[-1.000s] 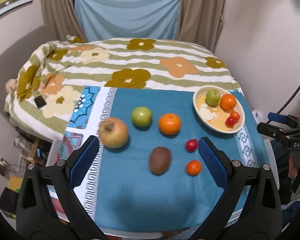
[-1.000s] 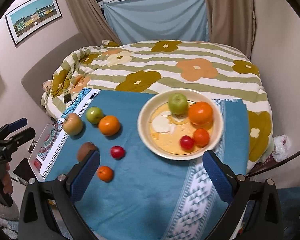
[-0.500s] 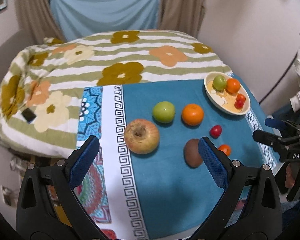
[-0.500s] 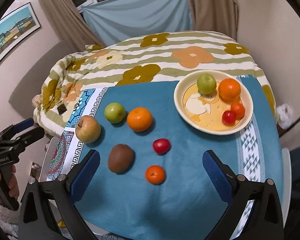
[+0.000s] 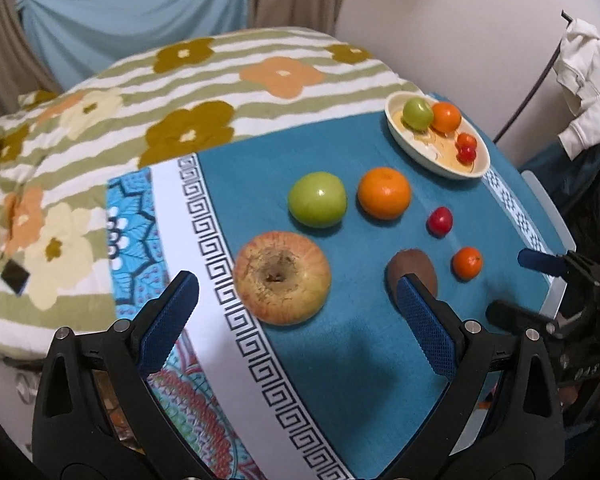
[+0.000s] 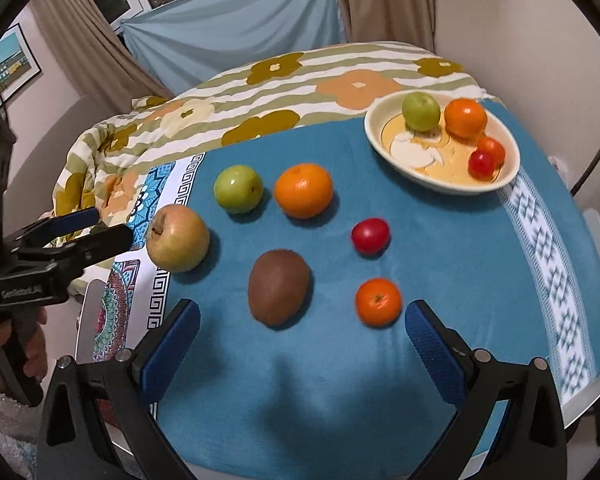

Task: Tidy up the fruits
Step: 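Withdraw both tools from the plate toward the remaining fruits, then grasp the large yellow-red apple with the left tool while the right tool grasps the kiwi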

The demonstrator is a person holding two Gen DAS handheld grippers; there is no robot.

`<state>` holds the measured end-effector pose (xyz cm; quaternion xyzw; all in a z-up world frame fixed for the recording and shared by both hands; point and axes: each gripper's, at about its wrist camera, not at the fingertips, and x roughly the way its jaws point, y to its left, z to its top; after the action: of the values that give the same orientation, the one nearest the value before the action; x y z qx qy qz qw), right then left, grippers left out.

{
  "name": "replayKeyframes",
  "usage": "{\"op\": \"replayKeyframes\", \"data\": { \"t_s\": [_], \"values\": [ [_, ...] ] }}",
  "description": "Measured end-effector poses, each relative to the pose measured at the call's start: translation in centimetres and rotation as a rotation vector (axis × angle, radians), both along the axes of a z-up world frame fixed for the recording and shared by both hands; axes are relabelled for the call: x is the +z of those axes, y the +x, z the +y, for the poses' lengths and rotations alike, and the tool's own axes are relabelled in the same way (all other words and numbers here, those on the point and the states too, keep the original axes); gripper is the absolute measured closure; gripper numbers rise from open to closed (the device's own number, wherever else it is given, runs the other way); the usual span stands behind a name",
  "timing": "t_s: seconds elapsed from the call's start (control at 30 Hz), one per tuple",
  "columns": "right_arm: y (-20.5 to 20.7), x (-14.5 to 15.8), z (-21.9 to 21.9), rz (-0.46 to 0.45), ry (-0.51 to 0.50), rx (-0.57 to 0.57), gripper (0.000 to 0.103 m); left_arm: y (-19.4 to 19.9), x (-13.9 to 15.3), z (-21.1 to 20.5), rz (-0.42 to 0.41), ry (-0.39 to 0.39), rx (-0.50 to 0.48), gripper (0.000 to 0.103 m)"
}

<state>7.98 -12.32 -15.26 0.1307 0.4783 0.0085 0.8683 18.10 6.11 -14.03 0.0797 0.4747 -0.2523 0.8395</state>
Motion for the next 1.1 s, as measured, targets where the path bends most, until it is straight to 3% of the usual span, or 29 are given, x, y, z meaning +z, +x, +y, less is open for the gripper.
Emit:
{"op": "replayKeyframes", "data": {
  "t_s": [0.27, 0.37, 0.5, 0.63, 0.73, 0.93, 1.1],
  "values": [
    [0.6, -3.3, 2.4, 0.061, -0.001, 0.023, 0.001, 1.6, -4.6, -1.6, 0.054, 0.039, -0.054, 0.000],
    [1.1, -4.2, 3.0, 0.074, 0.003, 0.033, 0.002, 1.9, -5.4, -1.5, 0.052, 0.056, -0.058, 0.007],
    [1.9, -4.7, 3.7, 0.076, -0.019, 0.047, 0.004, 2.7, -6.0, -1.2, 0.059, 0.064, -0.049, 0.021],
    [2.8, -5.0, 3.6, 0.079, -0.026, 0.028, 0.007, 3.0, -6.2, -1.0, 0.061, 0.053, -0.055, 0.021],
    [3.3, -5.3, 3.4, 0.089, -0.030, 0.019, 0.017, 2.9, -6.2, -1.2, 0.054, 0.061, -0.066, 0.021],
    [3.8, -5.7, 3.5, 0.103, -0.043, 0.014, 0.028, 2.6, -6.2, -0.5, 0.064, 0.054, -0.060, 0.022],
    [4.0, -5.8, 3.4, 0.101, -0.056, 0.011, 0.029, 1.9, -6.1, 0.3, 0.066, 0.062, -0.051, 0.022]
  ]
}}
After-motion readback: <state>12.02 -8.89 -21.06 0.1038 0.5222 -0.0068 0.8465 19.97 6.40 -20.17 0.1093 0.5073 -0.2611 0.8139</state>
